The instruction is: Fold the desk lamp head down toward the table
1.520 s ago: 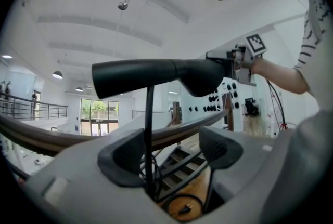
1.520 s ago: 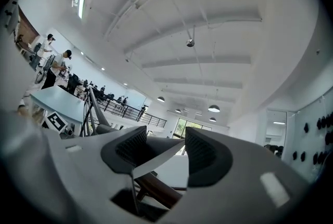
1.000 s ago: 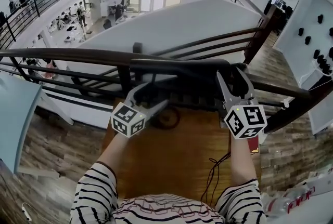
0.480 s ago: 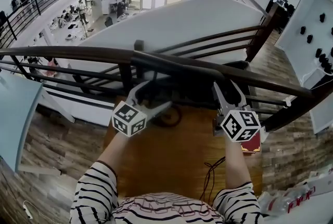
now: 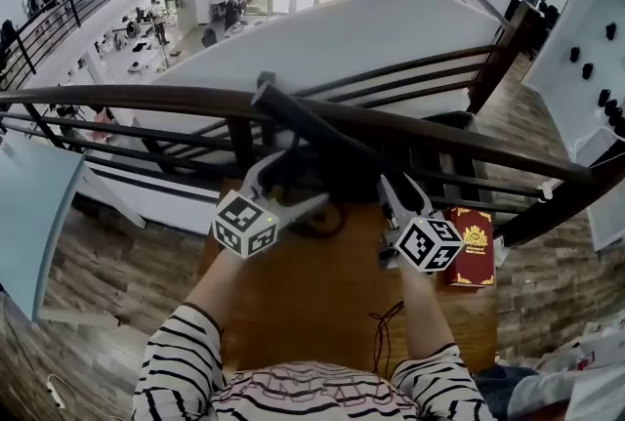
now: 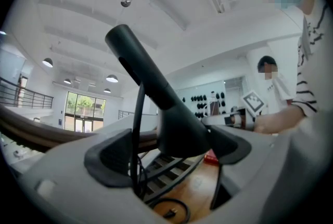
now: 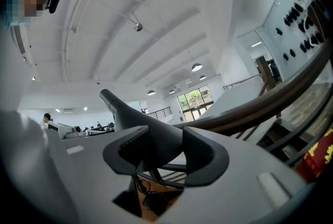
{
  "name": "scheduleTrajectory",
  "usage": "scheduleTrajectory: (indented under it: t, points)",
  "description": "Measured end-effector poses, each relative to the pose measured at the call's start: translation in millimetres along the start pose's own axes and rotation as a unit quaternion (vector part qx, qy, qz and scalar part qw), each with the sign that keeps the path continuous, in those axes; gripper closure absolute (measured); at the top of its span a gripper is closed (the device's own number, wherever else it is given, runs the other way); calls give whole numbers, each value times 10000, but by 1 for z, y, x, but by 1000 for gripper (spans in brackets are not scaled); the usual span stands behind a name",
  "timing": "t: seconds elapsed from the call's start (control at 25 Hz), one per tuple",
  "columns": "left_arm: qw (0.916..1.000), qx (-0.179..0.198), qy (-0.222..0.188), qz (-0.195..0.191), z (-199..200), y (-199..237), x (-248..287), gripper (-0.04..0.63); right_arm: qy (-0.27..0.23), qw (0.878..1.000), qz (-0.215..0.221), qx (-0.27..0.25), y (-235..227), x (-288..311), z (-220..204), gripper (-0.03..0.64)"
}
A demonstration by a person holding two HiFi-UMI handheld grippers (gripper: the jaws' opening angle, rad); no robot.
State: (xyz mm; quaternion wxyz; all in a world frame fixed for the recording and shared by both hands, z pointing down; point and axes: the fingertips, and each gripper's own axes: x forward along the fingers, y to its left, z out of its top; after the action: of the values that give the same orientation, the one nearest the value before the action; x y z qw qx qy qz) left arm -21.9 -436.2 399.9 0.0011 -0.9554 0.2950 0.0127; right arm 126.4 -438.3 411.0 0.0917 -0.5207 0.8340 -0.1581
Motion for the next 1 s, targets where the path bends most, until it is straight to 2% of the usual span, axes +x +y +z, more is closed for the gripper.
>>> scheduleTrajectory:
  t: [0.6,1.0]
  points:
    - [10000,-31,-39,52,-4,3,1,127,241,9978,185,591,7,25,-52,430]
    - [10000,22,-12,90,1,-2,4,124,207,9967,210,752,6,22,-49,430]
